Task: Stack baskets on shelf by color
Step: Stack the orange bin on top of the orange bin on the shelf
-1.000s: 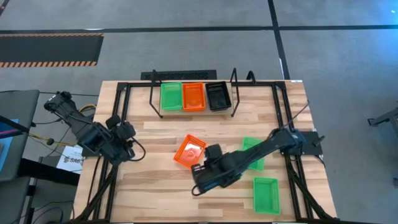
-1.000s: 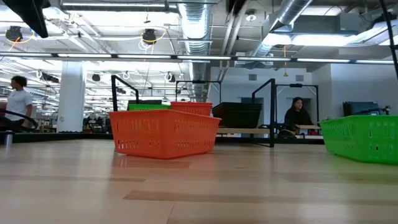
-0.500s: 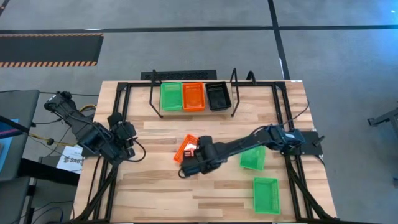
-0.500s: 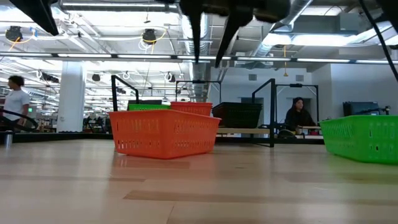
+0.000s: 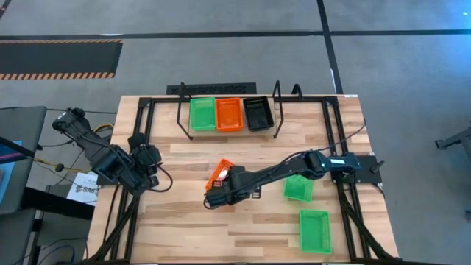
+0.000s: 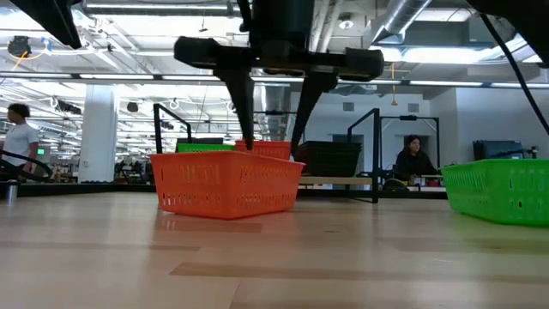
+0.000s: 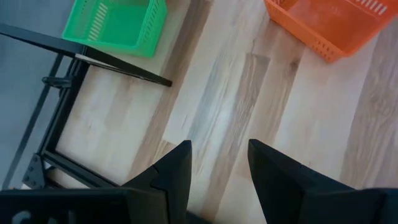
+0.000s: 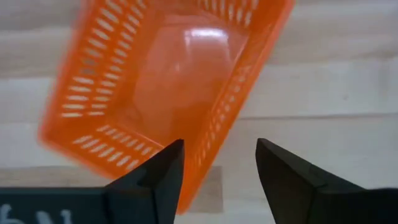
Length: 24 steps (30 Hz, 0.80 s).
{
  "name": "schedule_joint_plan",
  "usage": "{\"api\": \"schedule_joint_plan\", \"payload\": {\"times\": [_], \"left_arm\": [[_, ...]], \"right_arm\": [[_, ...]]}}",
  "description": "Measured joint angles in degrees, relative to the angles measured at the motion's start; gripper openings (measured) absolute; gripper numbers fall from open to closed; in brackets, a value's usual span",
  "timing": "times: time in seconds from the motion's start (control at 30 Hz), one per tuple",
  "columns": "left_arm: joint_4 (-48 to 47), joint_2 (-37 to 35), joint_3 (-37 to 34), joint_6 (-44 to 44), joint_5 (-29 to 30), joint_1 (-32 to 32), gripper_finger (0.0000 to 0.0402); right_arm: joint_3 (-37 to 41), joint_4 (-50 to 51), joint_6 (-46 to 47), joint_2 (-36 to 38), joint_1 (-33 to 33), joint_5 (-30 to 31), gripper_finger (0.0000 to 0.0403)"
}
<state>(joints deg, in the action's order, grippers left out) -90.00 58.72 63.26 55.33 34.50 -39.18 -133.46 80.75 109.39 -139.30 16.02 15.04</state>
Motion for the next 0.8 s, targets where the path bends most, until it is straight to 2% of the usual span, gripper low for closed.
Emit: {"api": "schedule_joint_plan", "payload": {"times": [0.37, 0.5, 0.67, 0.8], "left_arm": [[-0.01, -0.02, -0.02, -0.91, -0.99, -0.02, 0.0146], [0.0, -0.02, -0.02, -0.87, -1.09, -0.01, 0.0146], [-0.01, -0.01, -0.02, -0.87, -1.09, -0.01, 0.0146], [-0.01, -0.02, -0.02, -0.85, -1.06, 0.0, 0.0146]], "right_arm": [[-0.21, -3.35, 0.06, -3.72, -1.06, -2.67, 0.0194], [-0.09, -1.29, -1.86, -4.19, -1.68, -3.95, 0.0141], [-0.16, -0.47, -6.74, -4.07, -2.15, -4.64, 0.0028], [-0.17, -0.28, -8.78, -3.05, -2.15, -4.61, 0.0014]]}}
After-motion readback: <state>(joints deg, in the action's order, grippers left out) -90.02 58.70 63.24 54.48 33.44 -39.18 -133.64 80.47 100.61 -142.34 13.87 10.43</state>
